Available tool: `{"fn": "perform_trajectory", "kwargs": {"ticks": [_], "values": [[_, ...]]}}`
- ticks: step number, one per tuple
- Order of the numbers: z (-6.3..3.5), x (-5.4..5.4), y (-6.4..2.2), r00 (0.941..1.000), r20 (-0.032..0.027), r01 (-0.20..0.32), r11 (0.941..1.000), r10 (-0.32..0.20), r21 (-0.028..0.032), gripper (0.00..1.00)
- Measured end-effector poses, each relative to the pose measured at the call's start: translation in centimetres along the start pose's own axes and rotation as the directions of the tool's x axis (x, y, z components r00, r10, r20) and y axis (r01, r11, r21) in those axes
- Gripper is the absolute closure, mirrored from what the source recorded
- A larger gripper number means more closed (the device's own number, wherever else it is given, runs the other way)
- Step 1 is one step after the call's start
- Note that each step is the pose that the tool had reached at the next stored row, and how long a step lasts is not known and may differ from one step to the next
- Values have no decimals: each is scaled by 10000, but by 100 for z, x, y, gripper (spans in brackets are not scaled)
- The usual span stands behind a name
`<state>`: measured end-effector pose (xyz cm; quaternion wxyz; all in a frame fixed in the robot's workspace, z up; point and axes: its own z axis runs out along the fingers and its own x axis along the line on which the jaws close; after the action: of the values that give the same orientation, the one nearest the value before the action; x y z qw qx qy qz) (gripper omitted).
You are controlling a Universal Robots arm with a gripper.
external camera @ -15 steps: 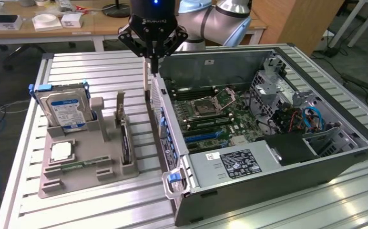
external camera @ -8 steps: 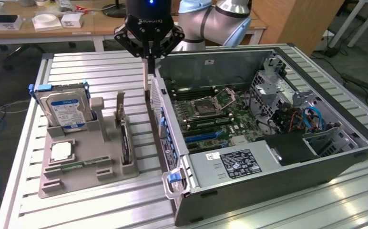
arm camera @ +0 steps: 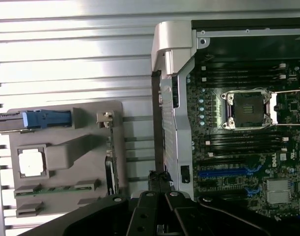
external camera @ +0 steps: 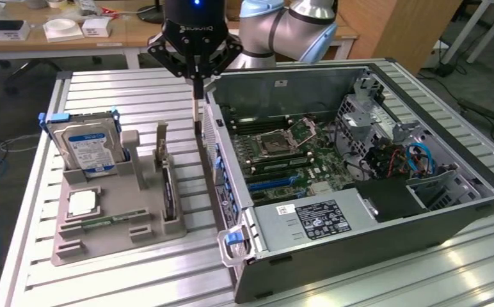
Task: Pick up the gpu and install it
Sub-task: 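Reach for the gpu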
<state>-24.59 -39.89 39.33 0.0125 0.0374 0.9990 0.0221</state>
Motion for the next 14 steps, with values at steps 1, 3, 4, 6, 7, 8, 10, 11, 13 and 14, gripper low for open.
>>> {"fn": "perform_trajectory", "kwargs": {"ticks": [1,3,4,6,7,8,10,11,13,14], "values": [[0,9,0,10000,-1,0,10000,0,0,90],[-1,27,-2,10000,0,1,10000,-1,0,90],[-1,36,-3,10000,-1,0,10000,0,0,90],[-1,53,-4,10000,0,0,10000,0,0,90],[-2,61,-4,10000,0,-1,10000,1,0,90],[-2,70,-5,10000,0,0,10000,0,0,90],[-2,88,-6,10000,0,-1,10000,1,0,90],[-3,96,-7,10000,0,0,10000,0,0,90],[-3,115,-9,10000,0,0,10000,0,0,90],[-3,124,-9,10000,0,-1,10000,1,1,90]]}}
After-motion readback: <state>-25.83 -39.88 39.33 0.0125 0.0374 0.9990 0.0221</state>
